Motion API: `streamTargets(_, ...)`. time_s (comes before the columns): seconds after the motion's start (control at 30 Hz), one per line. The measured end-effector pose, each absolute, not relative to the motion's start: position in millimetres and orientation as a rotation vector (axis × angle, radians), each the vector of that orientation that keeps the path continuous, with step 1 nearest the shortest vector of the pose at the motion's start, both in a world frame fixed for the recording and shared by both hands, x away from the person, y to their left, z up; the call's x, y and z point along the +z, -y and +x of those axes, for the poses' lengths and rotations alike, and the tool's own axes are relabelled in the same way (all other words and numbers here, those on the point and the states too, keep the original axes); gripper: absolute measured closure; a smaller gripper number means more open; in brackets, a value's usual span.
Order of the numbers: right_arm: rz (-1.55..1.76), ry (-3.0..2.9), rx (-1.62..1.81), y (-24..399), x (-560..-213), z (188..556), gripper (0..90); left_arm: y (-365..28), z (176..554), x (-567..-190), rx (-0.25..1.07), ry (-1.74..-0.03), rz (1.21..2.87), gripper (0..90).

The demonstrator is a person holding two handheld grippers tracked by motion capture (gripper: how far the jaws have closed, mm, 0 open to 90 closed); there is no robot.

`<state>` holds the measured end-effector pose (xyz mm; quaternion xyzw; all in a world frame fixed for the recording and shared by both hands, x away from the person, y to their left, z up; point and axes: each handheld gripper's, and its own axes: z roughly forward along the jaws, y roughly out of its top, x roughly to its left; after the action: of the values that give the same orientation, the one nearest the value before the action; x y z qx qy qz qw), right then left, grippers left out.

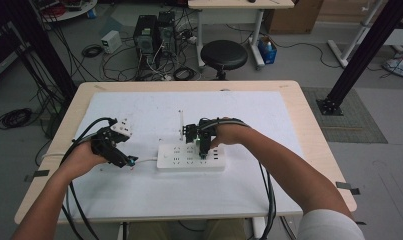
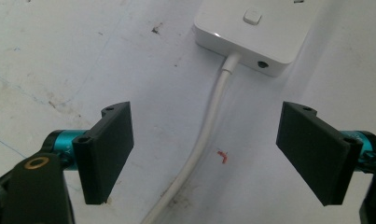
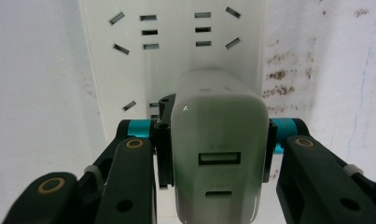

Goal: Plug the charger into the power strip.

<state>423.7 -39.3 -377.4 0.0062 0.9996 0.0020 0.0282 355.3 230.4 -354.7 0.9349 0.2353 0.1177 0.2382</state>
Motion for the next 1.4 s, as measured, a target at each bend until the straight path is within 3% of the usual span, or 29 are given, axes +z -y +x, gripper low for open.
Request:
streamTargets(0.13,-0.006,-3.087,0.035,41,-378,424,61.5,-231,355,-356,0.319,-0.651,2.560,18.9)
streamTargets(0.37,0.040,-3.103,0.186,48,-365,426,37.9,-234,356,-359,0.309,-0.664,2.557,18.9)
streamTargets(0.47,0.147,-3.103,0.312,54,-354,430,22.9,-233,355,-360,0.309,-0.669,2.542,18.9)
streamTargets(0.7,0.387,-2.978,0.509,84,-334,434,18.8,-235,354,-360,0.311,-0.675,2.540,18.9)
streamTargets(0.77,0.434,-2.950,0.496,92,-332,431,7.5,-236,354,-360,0.310,-0.677,2.537,18.9)
streamTargets(0.97,0.526,-2.970,0.492,112,-330,427,7.1,-236,350,-358,0.312,-0.678,2.531,18.9)
streamTargets(1.0,0.540,-2.969,0.495,114,-329,425,1.1,-236,350,-358,0.315,-0.673,2.534,18.8)
streamTargets(1.4,0.822,-2.768,0.536,164,-308,406,0.7,-241,339,-358,0.336,-0.698,2.495,18.8)
